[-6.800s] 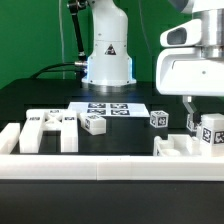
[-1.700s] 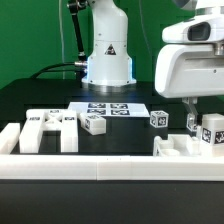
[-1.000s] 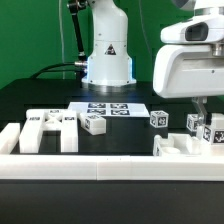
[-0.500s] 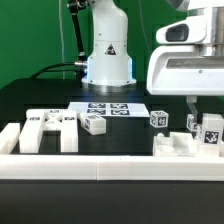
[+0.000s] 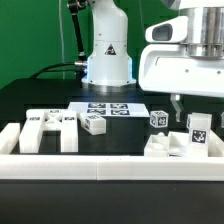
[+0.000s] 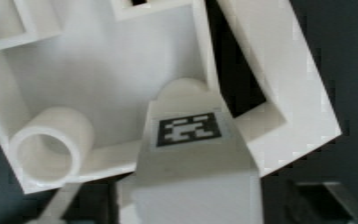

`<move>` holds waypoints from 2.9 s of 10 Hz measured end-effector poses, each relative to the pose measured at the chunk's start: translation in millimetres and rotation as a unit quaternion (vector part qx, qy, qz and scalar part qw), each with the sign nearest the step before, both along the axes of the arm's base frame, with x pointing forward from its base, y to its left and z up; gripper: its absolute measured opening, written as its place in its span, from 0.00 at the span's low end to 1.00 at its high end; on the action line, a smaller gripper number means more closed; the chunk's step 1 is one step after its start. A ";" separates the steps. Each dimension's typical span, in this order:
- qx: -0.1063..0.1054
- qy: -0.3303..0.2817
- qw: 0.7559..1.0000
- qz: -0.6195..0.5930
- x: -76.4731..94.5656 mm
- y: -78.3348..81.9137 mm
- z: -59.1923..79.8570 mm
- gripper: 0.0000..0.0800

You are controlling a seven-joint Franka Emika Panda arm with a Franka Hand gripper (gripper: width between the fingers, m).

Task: Assemble chair

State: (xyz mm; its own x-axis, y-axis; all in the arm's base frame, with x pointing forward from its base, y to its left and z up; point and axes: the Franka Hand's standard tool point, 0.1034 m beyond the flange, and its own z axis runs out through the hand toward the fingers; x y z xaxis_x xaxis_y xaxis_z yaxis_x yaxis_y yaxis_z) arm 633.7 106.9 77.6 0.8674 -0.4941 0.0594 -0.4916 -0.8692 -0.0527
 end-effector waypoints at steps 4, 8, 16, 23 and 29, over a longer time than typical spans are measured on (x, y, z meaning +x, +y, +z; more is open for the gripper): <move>-0.003 -0.003 0.998 0.063 -12.3 10.1 25.0 0.80; 0.005 0.005 0.999 0.036 -15.9 9.6 27.3 0.81; -0.009 0.020 0.969 0.246 -28.4 -11.9 46.5 0.81; -0.017 0.019 0.933 0.358 -43.7 -34.3 38.1 0.81; -0.017 0.024 0.927 0.373 -52.7 -47.0 30.1 0.81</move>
Offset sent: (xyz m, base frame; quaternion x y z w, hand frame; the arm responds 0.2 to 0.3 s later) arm -0.0286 -0.0077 0.0266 -0.0436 -0.0021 -0.1281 0.9908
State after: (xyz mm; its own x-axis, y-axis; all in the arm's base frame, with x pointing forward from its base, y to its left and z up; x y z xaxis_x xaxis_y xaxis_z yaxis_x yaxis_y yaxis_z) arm 581.0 59.9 107.7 0.9690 0.2467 0.0167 0.2469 -0.9690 -0.0124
